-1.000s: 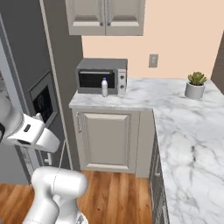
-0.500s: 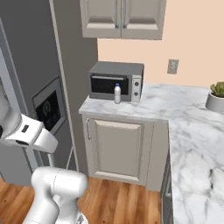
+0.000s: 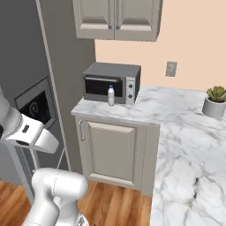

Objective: Take the bottled waters from the counter and place them in the freezer to freeze. Close the freezer door after placing the bottles.

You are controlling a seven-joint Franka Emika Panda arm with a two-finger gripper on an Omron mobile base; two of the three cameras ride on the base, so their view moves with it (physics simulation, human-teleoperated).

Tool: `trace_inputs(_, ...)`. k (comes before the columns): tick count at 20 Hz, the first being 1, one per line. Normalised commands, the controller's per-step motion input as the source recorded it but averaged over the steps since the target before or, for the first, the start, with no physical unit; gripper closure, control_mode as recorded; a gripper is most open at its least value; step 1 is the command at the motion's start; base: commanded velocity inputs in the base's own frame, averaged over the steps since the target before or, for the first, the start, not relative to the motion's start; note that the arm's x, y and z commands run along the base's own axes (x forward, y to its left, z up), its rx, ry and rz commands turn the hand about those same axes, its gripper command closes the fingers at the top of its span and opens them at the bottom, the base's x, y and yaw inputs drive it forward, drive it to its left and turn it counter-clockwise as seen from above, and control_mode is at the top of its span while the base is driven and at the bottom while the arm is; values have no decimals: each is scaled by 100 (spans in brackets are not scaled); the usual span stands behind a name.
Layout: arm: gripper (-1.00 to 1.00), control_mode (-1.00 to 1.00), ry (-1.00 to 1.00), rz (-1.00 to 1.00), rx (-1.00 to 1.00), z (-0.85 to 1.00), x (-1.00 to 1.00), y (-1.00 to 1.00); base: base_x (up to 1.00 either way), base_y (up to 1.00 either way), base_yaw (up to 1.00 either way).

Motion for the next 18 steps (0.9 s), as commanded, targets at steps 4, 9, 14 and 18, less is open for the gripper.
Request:
trace_inputs(4, -100, 100, 0, 0, 0, 0, 0, 0, 0, -46, 0)
trace_inputs(9, -100, 100, 0, 0, 0, 0, 0, 0, 48, 0, -1)
trace_inputs(14, -100, 100, 0, 0, 0, 0, 0, 0, 64, 0, 0)
trace_inputs(18, -100, 100, 0, 0, 0, 0, 0, 0, 61, 0, 0)
